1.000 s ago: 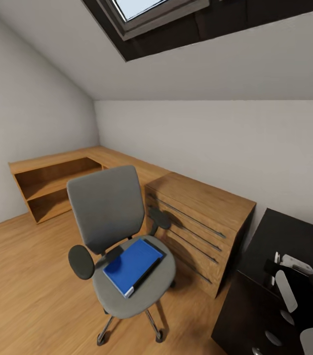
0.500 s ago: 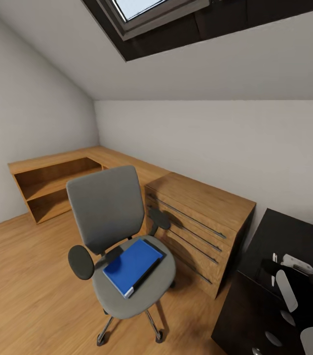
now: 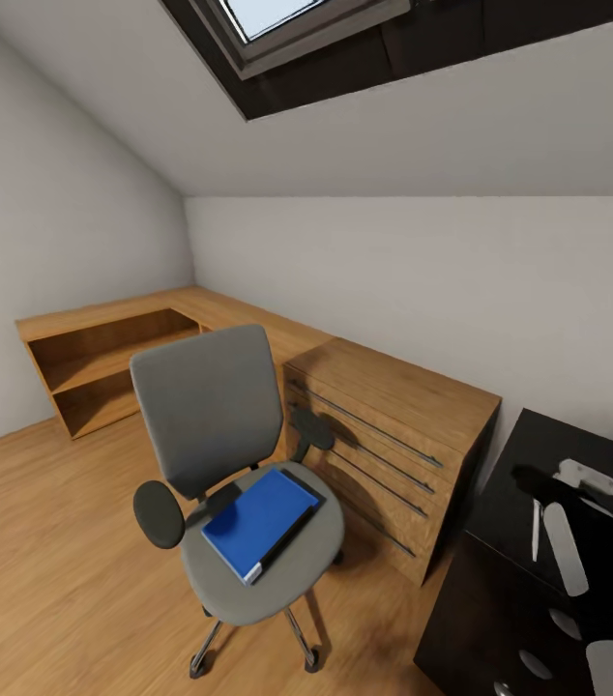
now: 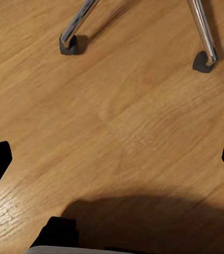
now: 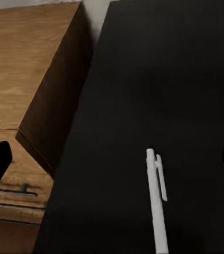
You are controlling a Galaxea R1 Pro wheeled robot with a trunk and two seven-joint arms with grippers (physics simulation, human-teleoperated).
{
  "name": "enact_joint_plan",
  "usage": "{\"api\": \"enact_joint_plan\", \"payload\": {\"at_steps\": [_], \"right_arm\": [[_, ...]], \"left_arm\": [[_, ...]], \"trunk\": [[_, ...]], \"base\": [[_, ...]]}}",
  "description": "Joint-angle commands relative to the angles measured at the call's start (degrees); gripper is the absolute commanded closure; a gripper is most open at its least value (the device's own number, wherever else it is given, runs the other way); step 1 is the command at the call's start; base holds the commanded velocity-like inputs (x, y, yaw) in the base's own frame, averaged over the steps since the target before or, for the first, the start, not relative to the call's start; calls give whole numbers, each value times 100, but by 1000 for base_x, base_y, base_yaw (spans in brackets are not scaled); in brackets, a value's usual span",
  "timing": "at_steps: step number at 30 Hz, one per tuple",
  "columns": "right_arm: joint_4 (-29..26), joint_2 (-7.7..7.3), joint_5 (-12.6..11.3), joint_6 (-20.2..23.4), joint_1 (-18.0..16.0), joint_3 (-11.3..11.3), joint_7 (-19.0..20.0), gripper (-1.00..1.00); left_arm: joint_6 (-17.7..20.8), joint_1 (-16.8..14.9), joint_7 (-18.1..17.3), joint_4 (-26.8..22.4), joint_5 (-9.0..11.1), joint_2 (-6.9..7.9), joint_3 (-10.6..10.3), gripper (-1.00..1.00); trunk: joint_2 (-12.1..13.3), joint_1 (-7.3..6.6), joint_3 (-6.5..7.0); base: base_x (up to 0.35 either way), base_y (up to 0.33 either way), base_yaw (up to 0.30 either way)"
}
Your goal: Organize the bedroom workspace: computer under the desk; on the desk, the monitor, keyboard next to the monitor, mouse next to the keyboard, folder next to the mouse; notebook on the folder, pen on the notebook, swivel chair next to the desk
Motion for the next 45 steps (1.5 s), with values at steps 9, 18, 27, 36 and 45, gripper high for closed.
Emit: {"api": "enact_joint_plan", "payload": {"at_steps": [9, 18, 27, 36, 45], "right_arm": [[-866, 1104, 250, 439, 186, 68, -58, -100], [-615, 1563, 1154, 410, 367, 884, -52, -100], [375, 1615, 1581, -414, 398, 2511, -673, -100], [625, 1619, 1647, -772, 399, 3032, -842, -100], [625, 1613, 1658, -773, 398, 3040, -844, -100]], "left_arm": [[-24, -5, 41, 2, 62, 56, 260, -100], [-24, -5, 40, 2, 57, 57, 334, -100], [-24, -4, 40, 2, 57, 57, 337, -100], [-24, -6, 40, 2, 57, 86, 337, -100], [-24, -5, 32, 2, 57, 92, 337, -100]], "trunk": [[-3, 0, -6], [-3, 0, -6], [-3, 0, -36], [-3, 0, -78], [-3, 0, -123]], "base": [[0, 0, 78], [0, 0, 267], [0, 0, 268], [0, 0, 258], [0, 0, 247]]}}
